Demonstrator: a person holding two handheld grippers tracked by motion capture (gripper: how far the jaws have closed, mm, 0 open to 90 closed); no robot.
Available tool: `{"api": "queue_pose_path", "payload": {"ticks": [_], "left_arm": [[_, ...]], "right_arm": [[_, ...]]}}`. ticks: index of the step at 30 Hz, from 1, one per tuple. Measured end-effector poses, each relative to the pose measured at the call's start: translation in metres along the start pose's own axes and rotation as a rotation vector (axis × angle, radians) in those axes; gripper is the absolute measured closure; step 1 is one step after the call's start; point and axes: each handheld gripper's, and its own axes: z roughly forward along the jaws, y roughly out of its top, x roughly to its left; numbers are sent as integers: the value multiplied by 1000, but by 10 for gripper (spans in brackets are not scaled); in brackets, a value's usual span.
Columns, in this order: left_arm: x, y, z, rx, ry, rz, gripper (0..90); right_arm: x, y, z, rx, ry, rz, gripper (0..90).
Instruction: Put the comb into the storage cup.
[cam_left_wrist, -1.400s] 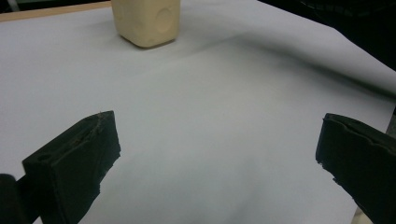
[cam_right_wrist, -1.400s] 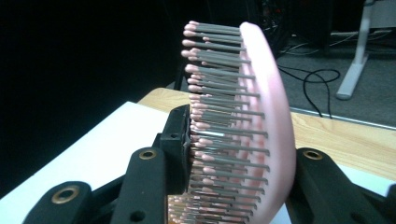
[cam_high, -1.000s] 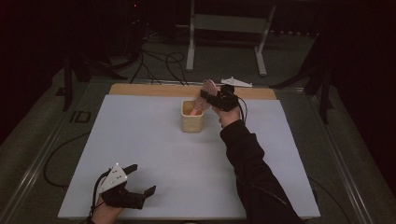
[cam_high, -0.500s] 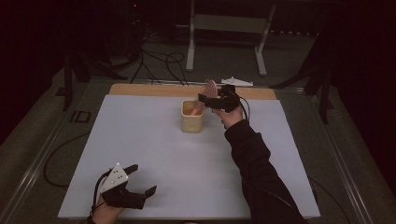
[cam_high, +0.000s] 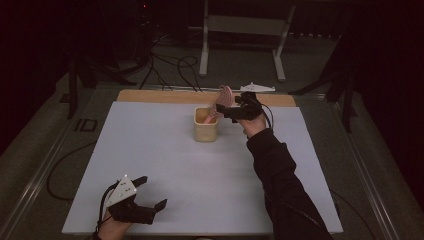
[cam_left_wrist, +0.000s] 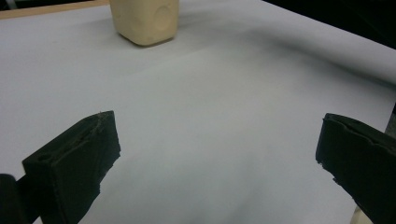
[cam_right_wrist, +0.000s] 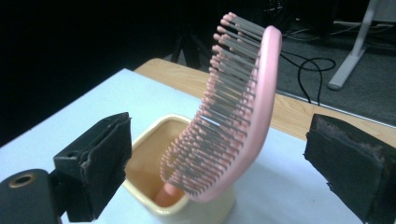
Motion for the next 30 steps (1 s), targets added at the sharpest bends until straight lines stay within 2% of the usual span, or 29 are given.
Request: {"api": "queue_pose_path", "payload": {"ticks": [1, 9, 16, 30], "left_arm": [[0, 0, 0, 0, 0, 0, 2], [1, 0, 0, 0, 0, 3, 2], [-1, -1, -2, 2, 4, 4, 2], [-1, 1, 2, 7, -5, 9, 2]], "right_arm": [[0, 0, -1, 6, 11, -9, 75], [1, -2, -9, -8, -1, -53, 76], [2, -3, -14, -11, 15, -87, 77], [-4, -9, -33, -16, 7, -103, 78]]}}
